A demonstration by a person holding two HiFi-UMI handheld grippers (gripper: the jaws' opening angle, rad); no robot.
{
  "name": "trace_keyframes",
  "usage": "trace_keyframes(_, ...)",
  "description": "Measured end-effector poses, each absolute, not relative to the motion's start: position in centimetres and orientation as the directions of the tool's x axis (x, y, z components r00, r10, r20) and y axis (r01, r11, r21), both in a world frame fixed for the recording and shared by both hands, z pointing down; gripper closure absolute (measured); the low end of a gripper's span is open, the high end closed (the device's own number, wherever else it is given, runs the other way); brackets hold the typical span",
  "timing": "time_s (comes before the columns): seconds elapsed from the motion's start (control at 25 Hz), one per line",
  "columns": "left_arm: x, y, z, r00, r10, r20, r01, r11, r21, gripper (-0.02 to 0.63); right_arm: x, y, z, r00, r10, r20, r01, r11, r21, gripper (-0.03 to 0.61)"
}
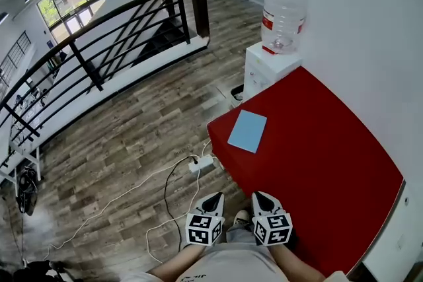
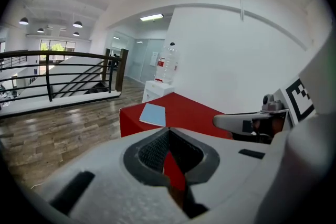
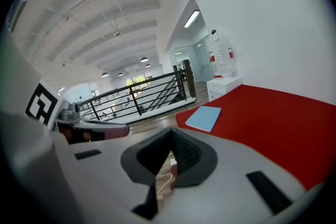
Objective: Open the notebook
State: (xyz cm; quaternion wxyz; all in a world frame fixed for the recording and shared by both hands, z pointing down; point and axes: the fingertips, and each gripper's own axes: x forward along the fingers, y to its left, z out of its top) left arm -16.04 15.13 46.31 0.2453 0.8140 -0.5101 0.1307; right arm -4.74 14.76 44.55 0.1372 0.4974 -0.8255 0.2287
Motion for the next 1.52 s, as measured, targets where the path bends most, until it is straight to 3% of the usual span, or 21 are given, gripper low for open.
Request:
trace_keyframes(0.36,-13.1,6.3,45.8,0.422,-0.776,0.469,-0.904,-0.318,0.287,0.607,-1.9,5.9,44.5,-0.488,-0.740,0.462,-0.873,0.417,-0.255,0.572)
trace_keyframes(0.72,-12.9,0.5,45.7,0.456,-0.742,0.492,-0.890,-0.377,0.257,0.607,-1.9,0.9,44.8,-0.470,-0.741,0.479,-0.882,0.380,-0.279,0.572)
trace_keyframes(1.52,-14.0,-4.1,47.1,0.478,-0.708,0.520,-0.877,-0.412,0.246,0.607,-2.5,-3.2,45.7,-0.413,-0.761,0.500,-0.909,0.310,-0.279,0.572)
